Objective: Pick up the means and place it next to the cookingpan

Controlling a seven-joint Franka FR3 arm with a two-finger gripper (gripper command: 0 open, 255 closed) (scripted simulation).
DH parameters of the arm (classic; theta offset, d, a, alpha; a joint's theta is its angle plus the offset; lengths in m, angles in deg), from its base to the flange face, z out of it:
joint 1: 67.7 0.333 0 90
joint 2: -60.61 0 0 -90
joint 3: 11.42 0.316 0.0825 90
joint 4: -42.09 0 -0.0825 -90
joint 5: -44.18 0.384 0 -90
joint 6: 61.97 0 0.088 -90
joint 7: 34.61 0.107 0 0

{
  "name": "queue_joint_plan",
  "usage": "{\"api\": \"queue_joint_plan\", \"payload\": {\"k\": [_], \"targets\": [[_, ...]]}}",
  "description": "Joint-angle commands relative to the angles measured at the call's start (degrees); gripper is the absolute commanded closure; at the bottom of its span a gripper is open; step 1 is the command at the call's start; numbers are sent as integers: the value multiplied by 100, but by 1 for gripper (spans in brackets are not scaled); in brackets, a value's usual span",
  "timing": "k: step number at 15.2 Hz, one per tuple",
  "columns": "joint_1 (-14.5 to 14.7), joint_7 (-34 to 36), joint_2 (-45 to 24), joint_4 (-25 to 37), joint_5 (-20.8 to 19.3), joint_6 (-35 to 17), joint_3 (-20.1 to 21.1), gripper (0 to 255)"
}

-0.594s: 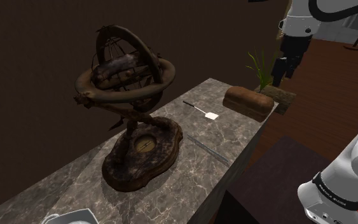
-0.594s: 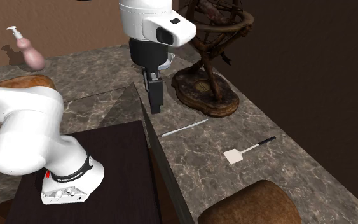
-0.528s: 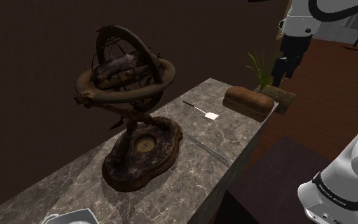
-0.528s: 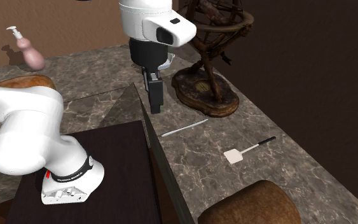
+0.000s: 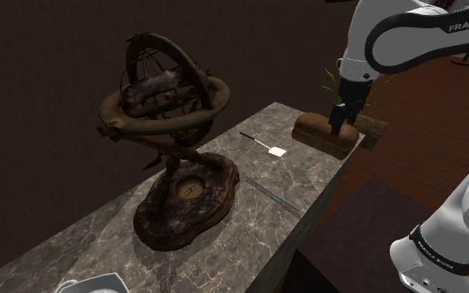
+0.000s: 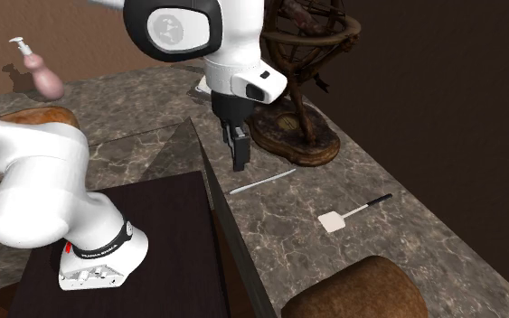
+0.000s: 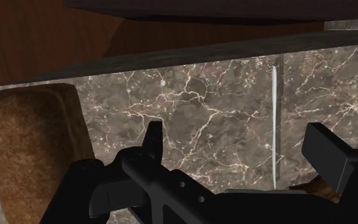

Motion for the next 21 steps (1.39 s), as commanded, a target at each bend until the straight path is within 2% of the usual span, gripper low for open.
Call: {"api": "queue_joint_plan", "payload": {"k": [1, 11, 21], "targets": [[82, 74, -258, -136, 67, -408, 79, 0], [449, 387, -2107, -310, 309, -2458, 461, 0], [758, 832, -4406, 348, 175, -4129, 780, 0]]}}
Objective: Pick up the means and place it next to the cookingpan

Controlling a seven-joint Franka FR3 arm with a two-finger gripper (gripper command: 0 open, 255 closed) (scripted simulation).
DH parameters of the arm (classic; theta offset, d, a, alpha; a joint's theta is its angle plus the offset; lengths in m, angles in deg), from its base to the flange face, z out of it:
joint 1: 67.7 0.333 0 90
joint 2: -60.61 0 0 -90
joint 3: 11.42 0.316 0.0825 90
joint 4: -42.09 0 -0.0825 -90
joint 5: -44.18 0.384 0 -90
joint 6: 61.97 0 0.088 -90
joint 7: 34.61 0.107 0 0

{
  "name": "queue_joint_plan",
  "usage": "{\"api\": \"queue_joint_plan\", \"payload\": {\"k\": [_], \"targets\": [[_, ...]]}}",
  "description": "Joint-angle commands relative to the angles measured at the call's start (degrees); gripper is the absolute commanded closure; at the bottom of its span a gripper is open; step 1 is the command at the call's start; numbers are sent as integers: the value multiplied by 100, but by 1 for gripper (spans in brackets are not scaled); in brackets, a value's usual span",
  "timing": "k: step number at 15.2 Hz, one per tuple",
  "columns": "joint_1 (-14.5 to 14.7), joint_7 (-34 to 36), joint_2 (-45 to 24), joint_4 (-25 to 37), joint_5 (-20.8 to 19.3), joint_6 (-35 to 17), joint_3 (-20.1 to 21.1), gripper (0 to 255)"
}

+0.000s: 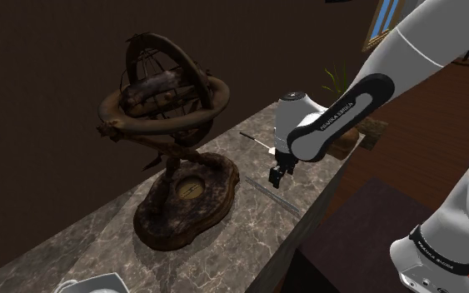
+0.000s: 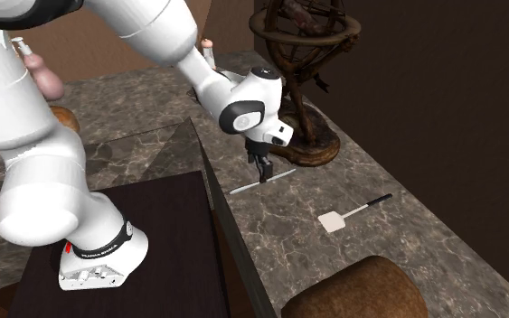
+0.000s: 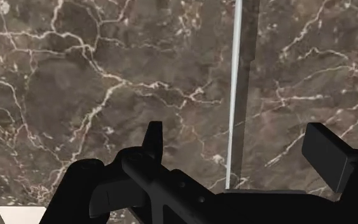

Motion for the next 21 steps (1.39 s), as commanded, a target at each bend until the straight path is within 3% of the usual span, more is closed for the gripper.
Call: {"api": "queue_joint_plan", "payload": {"k": [1, 10, 18, 19, 21], "targets": [[73, 111, -458, 183, -76, -287, 35, 0], [179, 266, -1298, 337, -256, -972, -42, 0], [179, 266, -1298, 339, -256, -970, -43, 0], [179, 266, -1298, 339, -256, -970, -43, 255], [179, 266, -1298, 339, -256, -970, -43, 255]]}}
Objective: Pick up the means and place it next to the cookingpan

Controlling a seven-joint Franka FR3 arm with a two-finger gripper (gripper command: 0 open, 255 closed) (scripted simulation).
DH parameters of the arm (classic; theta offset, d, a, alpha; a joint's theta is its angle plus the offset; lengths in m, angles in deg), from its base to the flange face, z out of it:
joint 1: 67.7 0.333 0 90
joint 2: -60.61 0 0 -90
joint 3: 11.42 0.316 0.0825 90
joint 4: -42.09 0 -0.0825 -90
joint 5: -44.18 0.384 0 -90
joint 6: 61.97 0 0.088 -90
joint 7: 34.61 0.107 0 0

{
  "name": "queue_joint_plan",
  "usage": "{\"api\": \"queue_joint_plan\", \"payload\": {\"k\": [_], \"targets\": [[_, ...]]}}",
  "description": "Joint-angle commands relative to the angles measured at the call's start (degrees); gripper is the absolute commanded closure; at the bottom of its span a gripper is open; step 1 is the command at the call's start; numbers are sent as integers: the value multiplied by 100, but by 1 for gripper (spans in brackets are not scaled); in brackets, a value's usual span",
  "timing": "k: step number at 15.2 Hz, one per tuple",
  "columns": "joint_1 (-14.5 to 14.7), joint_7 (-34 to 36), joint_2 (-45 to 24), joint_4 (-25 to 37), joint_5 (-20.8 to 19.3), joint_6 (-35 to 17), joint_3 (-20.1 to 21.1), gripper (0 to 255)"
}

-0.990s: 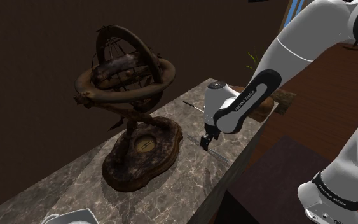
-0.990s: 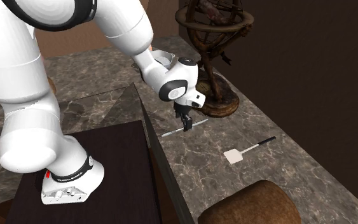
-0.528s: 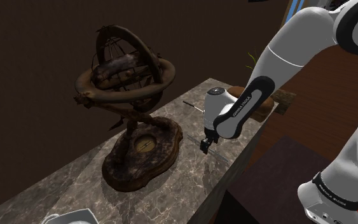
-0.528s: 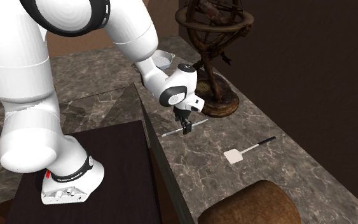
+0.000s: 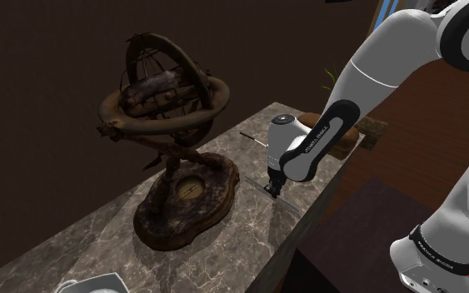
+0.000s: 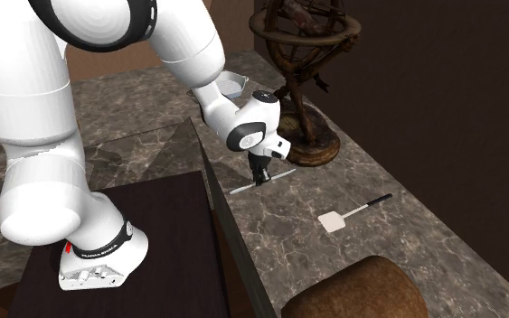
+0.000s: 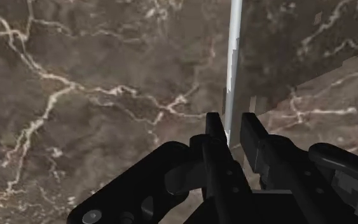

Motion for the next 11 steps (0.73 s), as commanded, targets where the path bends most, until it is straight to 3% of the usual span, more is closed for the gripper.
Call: {"api": "queue_joint_plan", "payload": {"k": [1, 7, 11], "targets": [[0, 0, 0, 0, 0, 0, 0, 255], [0, 0, 0, 0, 0, 0, 0, 255], [-37, -49, 339, -53, 72, 284, 52, 255]]}}
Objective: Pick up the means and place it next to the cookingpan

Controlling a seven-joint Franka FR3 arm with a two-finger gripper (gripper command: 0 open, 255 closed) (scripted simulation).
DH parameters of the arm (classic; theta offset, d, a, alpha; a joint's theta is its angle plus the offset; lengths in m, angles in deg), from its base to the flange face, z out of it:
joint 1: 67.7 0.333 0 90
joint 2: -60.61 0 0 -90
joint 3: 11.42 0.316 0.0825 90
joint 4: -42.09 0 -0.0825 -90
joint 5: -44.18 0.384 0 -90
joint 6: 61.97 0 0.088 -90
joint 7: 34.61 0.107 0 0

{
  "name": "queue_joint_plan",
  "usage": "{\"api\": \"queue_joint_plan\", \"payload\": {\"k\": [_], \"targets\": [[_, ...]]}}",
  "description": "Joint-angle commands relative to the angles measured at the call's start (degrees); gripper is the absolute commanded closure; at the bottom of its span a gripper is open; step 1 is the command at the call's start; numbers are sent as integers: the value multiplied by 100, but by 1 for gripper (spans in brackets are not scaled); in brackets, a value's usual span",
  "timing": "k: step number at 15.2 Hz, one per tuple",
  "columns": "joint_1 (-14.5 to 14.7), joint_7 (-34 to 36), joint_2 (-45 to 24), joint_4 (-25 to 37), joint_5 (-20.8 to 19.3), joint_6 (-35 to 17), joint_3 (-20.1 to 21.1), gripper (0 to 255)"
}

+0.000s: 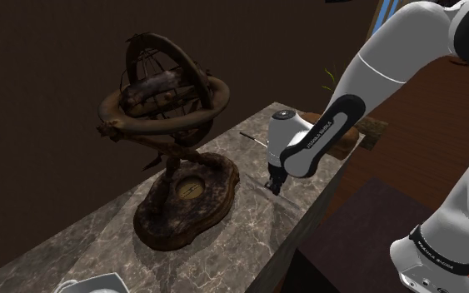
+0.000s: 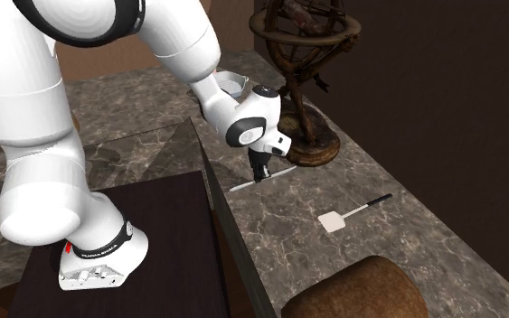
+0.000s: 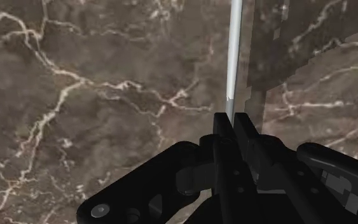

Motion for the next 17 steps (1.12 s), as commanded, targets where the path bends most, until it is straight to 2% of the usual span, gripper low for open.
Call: {"api": "queue_joint_plan", "payload": {"k": [1, 17], "targets": [[-11, -17, 166, -19, 37, 148, 26, 255], [-65, -193, 1390, 10, 298, 1393, 119, 255]]}}
